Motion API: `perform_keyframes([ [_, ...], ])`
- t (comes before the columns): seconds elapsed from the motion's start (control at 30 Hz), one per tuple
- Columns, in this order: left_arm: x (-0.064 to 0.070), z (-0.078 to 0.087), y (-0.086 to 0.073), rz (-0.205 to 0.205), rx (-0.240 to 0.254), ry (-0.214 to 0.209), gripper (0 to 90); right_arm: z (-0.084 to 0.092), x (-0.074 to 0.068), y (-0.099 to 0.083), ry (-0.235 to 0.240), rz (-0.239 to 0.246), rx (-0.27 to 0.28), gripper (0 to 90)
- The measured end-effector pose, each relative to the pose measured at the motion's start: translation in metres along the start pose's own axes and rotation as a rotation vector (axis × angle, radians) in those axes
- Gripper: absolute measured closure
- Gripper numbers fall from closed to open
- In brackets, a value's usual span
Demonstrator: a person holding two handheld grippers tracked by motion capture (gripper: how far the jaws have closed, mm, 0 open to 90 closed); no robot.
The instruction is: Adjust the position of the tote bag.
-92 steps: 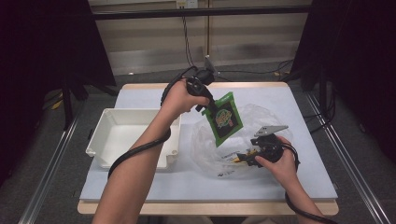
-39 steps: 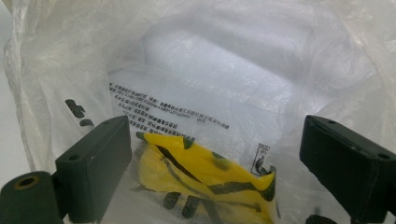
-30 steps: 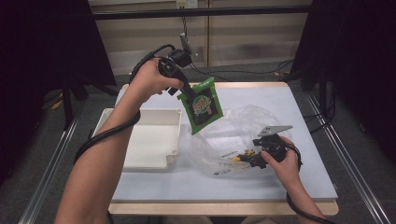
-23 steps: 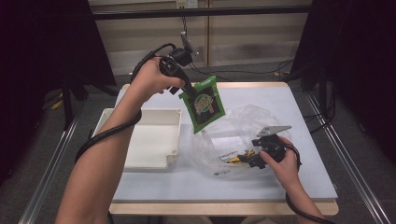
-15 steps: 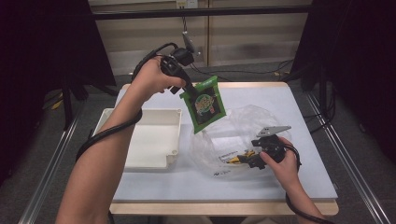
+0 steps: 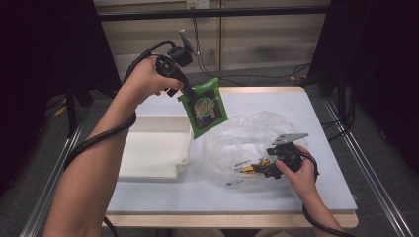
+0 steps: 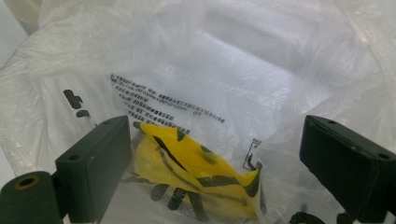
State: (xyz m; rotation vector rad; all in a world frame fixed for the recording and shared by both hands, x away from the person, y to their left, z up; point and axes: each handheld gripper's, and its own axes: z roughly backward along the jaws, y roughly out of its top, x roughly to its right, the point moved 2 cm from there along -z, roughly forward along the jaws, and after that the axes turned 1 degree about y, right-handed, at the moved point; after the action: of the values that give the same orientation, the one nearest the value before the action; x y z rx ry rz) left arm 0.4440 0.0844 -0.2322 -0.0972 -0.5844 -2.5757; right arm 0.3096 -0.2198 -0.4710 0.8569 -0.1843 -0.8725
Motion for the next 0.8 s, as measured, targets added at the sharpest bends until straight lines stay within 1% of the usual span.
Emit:
perform_keyframes([
  [0.03,-0.001,0.000,-0.002,-0.001,0.002,0.002,75.7,0.000,0.000,0.000,-0.002,-0.004,0.001,9.1],
  [0.07,-0.003,0.000,-0.004,0.007,-0.002,0.000,75.7,0.000,0.000,0.000,0.000,-0.005,0.001,9.1],
  [0.1,-0.005,0.001,-0.007,0.003,-0.009,0.000,75.7,0.001,0.001,-0.001,-0.003,-0.006,0.002,9.1],
  [0.13,-0.006,0.001,-0.009,0.011,-0.012,0.004,75.7,0.001,0.001,-0.001,-0.006,-0.005,0.003,9.1],
  [0.17,-0.008,0.001,-0.011,0.011,-0.006,0.012,75.7,0.000,0.001,-0.001,-0.006,-0.005,0.004,9.1],
  [0.2,-0.010,0.001,-0.013,0.007,-0.014,0.013,75.8,0.001,0.001,-0.001,-0.007,-0.005,0.005,9.1],
  [0.23,-0.011,0.002,-0.015,0.014,-0.019,0.005,75.8,0.000,0.001,-0.001,-0.006,-0.005,0.005,9.1],
  [0.27,-0.011,0.001,-0.017,0.022,-0.012,0.017,75.7,0.000,0.001,0.000,-0.005,-0.005,0.004,9.1],
  [0.3,-0.013,0.002,-0.018,0.019,-0.019,0.013,75.7,0.001,0.001,0.000,-0.008,-0.005,0.005,9.1],
  [0.33,-0.014,0.001,-0.020,0.016,-0.018,0.017,75.7,0.001,0.000,0.000,-0.007,-0.007,0.006,9.1],
  [0.37,-0.015,0.002,-0.021,0.023,-0.024,0.014,75.7,0.000,0.000,0.000,-0.006,-0.004,0.009,9.1],
  [0.4,-0.016,0.001,-0.023,0.022,-0.017,0.023,75.6,0.001,0.001,0.000,-0.007,-0.006,0.010,9.1],
  [0.47,-0.018,0.002,-0.025,0.014,-0.034,0.021,75.6,0.002,0.001,0.000,-0.006,-0.008,0.010,9.1],
  [0.5,-0.018,0.001,-0.026,0.023,-0.019,0.025,75.5,0.002,0.001,0.000,-0.006,-0.009,0.011,9.1],
  [0.57,-0.021,0.002,-0.028,0.006,-0.031,0.031,75.5,0.002,0.001,0.000,-0.009,-0.008,0.009,9.1],
  [0.6,-0.021,0.002,-0.030,0.013,-0.031,0.037,75.5,0.002,0.001,0.000,-0.009,-0.008,0.009,9.1],
  [0.63,-0.023,0.003,-0.031,0.012,-0.033,0.032,75.5,0.002,0.001,0.000,-0.010,-0.009,0.008,9.1],
  [0.73,-0.025,0.003,-0.034,0.014,-0.033,0.043,75.4,0.003,0.002,0.000,-0.014,-0.014,0.009,9.1],
  [0.8,-0.026,0.004,-0.036,0.005,-0.044,0.050,75.3,0.004,0.002,0.001,-0.019,-0.013,0.016,9.1],
])
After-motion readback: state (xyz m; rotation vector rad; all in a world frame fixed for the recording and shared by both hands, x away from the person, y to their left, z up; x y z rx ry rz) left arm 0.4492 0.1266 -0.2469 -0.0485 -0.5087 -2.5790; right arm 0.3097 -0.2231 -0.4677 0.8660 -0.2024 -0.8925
